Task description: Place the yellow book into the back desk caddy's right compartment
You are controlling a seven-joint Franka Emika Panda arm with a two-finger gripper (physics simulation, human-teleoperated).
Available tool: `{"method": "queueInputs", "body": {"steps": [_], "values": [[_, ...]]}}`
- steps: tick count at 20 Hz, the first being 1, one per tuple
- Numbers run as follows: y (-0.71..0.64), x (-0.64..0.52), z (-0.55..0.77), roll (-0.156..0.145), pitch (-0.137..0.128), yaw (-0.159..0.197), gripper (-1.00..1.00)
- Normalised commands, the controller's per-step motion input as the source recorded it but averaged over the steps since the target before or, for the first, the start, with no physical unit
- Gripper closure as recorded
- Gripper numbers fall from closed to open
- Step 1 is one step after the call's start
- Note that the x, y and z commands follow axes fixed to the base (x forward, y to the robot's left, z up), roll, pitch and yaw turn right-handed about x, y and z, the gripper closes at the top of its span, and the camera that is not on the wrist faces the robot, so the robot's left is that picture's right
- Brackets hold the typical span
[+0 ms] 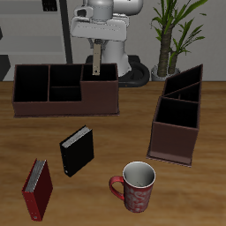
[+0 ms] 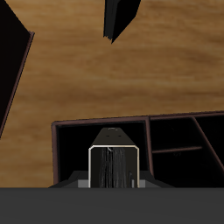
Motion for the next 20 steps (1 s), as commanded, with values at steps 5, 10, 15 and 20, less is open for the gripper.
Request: {"method": "queueInputs", "body": {"steps": [5,10,15,20], "values": [[0.02,0.0,-0.16,0.02,0.009,-0.013,1.0],[0.07,0.04,-0.2,0.015,0.011,-0.007,1.0],[0.08,0.07,-0.25,0.012,0.032,-0.007,1.0],[0.03,0.04,-0.26,0.005,0.028,0.004,1.0]]}}
